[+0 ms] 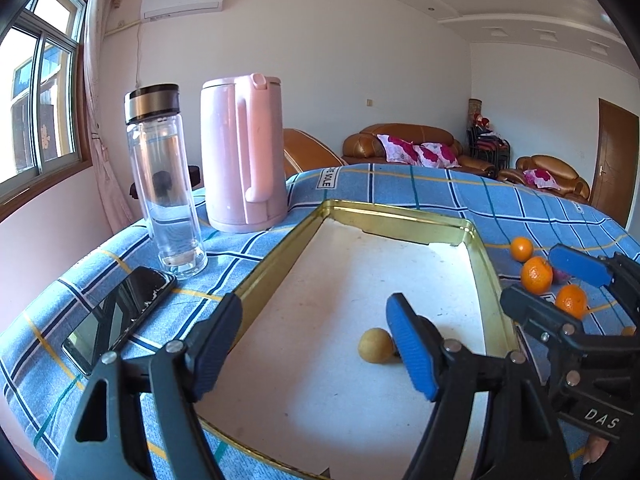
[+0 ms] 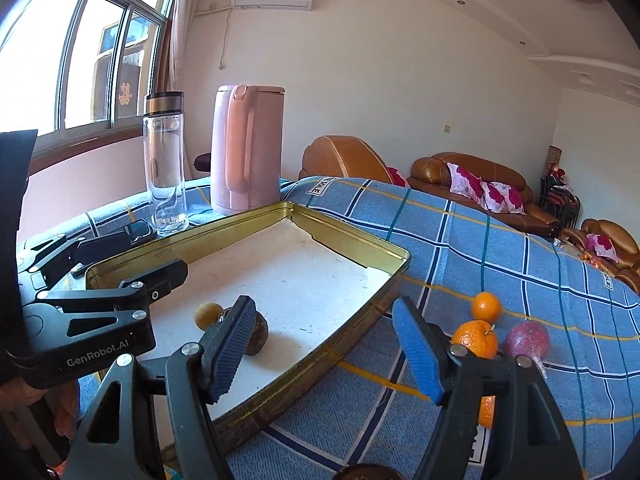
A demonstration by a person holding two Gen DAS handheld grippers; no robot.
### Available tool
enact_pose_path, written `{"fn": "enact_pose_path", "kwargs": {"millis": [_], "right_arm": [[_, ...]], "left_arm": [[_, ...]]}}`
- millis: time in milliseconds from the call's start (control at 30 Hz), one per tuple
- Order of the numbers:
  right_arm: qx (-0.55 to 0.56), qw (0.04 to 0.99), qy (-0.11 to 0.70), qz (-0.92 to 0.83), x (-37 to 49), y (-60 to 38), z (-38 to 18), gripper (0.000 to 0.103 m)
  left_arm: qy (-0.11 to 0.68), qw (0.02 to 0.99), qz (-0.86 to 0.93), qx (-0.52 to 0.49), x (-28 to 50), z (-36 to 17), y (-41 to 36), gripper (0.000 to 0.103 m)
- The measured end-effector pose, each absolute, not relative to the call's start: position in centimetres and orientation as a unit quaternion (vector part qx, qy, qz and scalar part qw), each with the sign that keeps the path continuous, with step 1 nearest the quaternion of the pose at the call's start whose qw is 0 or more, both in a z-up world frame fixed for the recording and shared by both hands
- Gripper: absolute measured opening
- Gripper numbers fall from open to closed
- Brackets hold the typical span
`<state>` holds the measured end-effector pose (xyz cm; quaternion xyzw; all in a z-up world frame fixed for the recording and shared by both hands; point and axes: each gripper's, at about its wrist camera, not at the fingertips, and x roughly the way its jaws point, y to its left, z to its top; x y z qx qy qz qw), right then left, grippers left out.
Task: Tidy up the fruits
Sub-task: 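Withdraw both open tools from the tray back toward the fruits on the cloth, then grasp the dark purple mangosteen with the left tool while the right tool grasps a mandarin orange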
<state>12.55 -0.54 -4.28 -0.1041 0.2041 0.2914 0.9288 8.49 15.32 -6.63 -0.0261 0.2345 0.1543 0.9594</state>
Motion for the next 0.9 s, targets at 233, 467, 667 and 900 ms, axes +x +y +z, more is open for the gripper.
{"fn": "enact_pose_path", "kwargs": {"millis": [233,467,667,900], "right_arm": [[-0.1,0.935,0.193,0.282,11.9,-2.3,-4.1,0.072],[-0.104,0.941,0.182,0.265,11.2,-4.1,-3.9,0.072],[-0.109,0.947,0.173,0.247,10.3,-6.3,-3.8,0.072],[-0.097,0.957,0.184,0.204,9.3,-11.2,-3.9,0.072]], "left_arm": [[0.219,0.964,0.149,-0.006,8.3,-6.4,13.1,0.077],[0.215,0.967,0.134,0.008,8.1,-6.3,11.1,0.077],[0.209,0.971,0.118,0.012,7.6,-5.9,9.5,0.077],[0.218,0.973,0.078,0.019,7.1,-6.0,6.7,0.077]]}}
